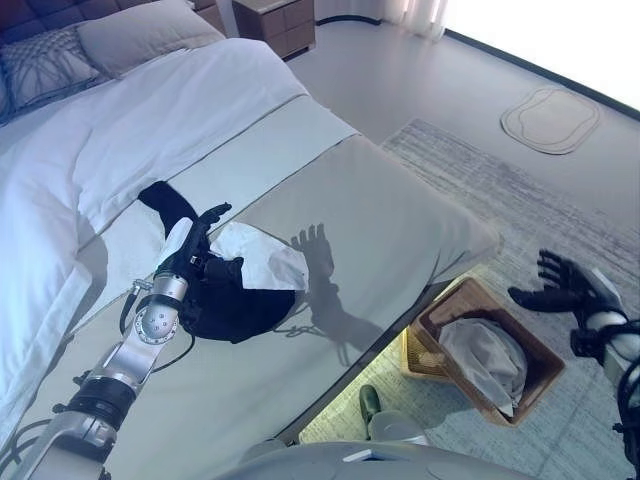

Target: Pick up the clothes from the bed and place them into the basket

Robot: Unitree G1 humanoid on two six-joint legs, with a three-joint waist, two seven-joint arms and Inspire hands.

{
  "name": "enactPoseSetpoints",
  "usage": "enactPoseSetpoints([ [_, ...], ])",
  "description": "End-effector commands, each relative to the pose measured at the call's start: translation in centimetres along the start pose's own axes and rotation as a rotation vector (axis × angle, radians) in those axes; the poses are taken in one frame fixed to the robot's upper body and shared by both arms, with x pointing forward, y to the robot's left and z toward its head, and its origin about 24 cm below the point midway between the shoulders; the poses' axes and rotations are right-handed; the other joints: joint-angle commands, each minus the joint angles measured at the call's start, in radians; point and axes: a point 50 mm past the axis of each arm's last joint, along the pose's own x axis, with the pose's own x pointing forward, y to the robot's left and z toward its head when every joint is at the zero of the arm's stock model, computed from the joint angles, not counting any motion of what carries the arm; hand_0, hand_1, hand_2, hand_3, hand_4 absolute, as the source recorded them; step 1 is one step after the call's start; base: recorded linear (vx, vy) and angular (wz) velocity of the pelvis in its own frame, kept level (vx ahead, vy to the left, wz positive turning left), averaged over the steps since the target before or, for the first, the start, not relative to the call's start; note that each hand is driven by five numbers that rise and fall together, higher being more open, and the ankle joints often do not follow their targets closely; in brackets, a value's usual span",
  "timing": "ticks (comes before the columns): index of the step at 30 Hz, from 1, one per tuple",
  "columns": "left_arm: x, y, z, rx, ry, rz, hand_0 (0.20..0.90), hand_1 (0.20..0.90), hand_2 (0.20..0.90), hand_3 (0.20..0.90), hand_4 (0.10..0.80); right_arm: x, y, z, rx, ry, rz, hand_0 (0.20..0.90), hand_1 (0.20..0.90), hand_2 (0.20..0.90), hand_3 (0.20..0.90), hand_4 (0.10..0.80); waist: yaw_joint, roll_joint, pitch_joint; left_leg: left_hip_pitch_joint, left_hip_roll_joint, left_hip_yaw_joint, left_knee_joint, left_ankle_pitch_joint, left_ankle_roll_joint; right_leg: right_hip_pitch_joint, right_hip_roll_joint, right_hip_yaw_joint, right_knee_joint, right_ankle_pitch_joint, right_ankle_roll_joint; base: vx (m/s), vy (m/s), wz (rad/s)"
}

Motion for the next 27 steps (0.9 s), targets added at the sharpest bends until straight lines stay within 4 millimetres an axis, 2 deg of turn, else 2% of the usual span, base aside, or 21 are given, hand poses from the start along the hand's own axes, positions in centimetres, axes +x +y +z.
enactPoseSetpoints([
  [1,0.9,2.3,2.8,-0.017,-0.168,0.158,0.9,0.9,0.9,0.9,0.8,1.6,-2.0,8.6,-0.118,-0.352,-0.202,0.9,0.9,0.9,0.9,0.8,0.059,-0.015,-0.042,0.028,0.001,-0.09,0.026,-0.081,-0.011,-0.007,0.004,-0.043,0.081,-0.06,0.014,0.027,0.0,0.25],
  [8,-0.2,1.3,1.6,0.004,-0.128,0.145,0.9,0.9,0.9,0.9,0.8,2.5,0.1,15.6,-0.396,-0.573,-0.245,0.9,0.9,0.9,0.9,0.8,0.134,-0.014,-0.027,-0.007,-0.006,-0.144,0.049,-0.074,-0.016,0.006,-0.001,-0.096,0.094,-0.088,-0.004,0.05,0.009,0.24],
  [12,-0.4,1.2,1.3,0.013,-0.116,0.13,0.9,0.9,0.9,0.9,0.8,3.2,1.0,18.3,-0.527,-0.624,-0.264,0.9,0.9,0.9,0.9,0.8,0.187,-0.013,-0.009,-0.051,-0.014,-0.179,0.099,-0.078,-0.019,-0.005,-0.007,-0.141,0.146,-0.123,-0.024,0.037,0.024,0.35],
  [16,-0.5,1.2,1.3,0.036,-0.128,0.129,0.9,0.9,0.9,0.9,0.8,3.7,1.4,20.3,-0.646,-0.646,-0.287,0.9,0.9,0.9,0.9,0.8,0.24,-0.005,0.044,-0.125,-0.029,-0.23,0.188,-0.084,-0.024,-0.044,-0.021,-0.198,0.248,-0.172,-0.053,-0.028,0.051,0.46],
  [17,-0.4,1.4,1.6,0.072,-0.151,0.121,0.9,0.9,0.9,0.9,0.8,4.0,1.4,21.2,-0.689,-0.647,-0.301,0.9,0.9,0.9,0.9,0.8,0.271,0.006,0.077,-0.158,-0.036,-0.258,0.209,-0.076,-0.027,-0.065,-0.027,-0.223,0.293,-0.19,-0.063,-0.057,0.043,0.5],
  [20,-0.2,1.7,2.1,0.101,-0.181,0.12,0.9,0.9,0.9,0.9,0.8,4.5,1.4,22.3,-0.75,-0.646,-0.311,0.9,0.9,0.9,0.9,0.8,0.302,0.019,0.115,-0.198,-0.047,-0.295,0.23,-0.066,-0.033,-0.092,-0.039,-0.25,0.332,-0.206,-0.072,-0.067,0.022,0.51],
  [27,0.5,2.6,4.1,0.357,-0.329,0.139,0.9,0.9,0.9,0.9,0.8,5.6,1.2,24.9,-0.873,-0.589,-0.355,0.9,0.9,0.9,0.9,0.8,0.389,0.063,0.209,-0.314,-0.083,-0.376,0.305,-0.05,-0.035,-0.178,-0.084,-0.331,0.481,-0.268,-0.106,-0.029,0.004,0.45],
])
